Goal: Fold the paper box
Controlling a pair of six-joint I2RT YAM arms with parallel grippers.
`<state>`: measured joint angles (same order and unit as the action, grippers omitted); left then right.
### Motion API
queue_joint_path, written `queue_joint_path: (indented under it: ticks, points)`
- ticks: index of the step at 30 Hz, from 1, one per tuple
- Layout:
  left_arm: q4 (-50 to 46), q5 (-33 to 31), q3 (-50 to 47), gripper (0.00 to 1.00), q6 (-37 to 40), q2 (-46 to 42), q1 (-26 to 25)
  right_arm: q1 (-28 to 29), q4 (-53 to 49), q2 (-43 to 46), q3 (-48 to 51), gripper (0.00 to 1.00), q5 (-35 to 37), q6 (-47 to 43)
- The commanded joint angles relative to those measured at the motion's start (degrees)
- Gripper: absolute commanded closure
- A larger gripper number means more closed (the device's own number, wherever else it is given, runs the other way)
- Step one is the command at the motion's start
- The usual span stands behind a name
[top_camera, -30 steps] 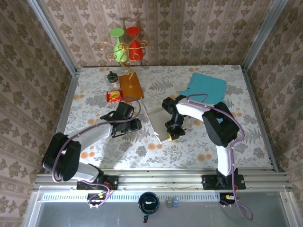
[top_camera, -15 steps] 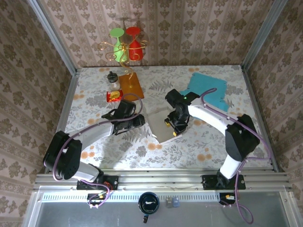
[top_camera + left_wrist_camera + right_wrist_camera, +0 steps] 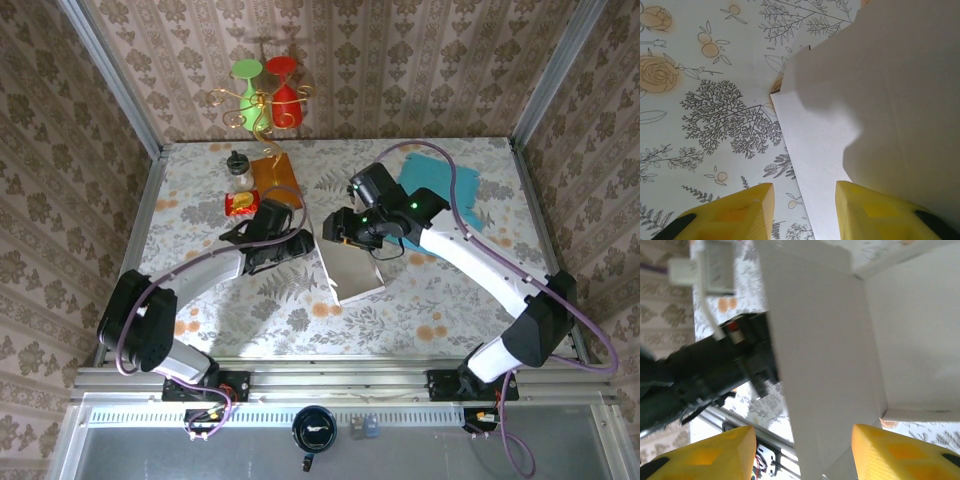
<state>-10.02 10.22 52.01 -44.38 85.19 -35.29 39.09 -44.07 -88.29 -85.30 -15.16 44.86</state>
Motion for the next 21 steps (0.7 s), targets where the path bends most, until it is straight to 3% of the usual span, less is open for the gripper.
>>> queue_joint_path:
  ticks: [1,14,21]
  points:
    - [0.3,1.2,2.5,0.63,-0.5,1.2,-0.4,1.6,-3.6,-4.3,-5.0,0.45,-1.4,-7.4]
    - [-0.4,1.9,4.9,0.63,0.9,3.1,-0.5,2.2,-9.9,-15.0,-14.1,0.57,0.5,-6.5]
    - [-5.4,-1.2,6.4,0.6,3.8,0.5,-0.5,2.3,-5.9,-16.4,-13.8,0.8,2.0,0.4]
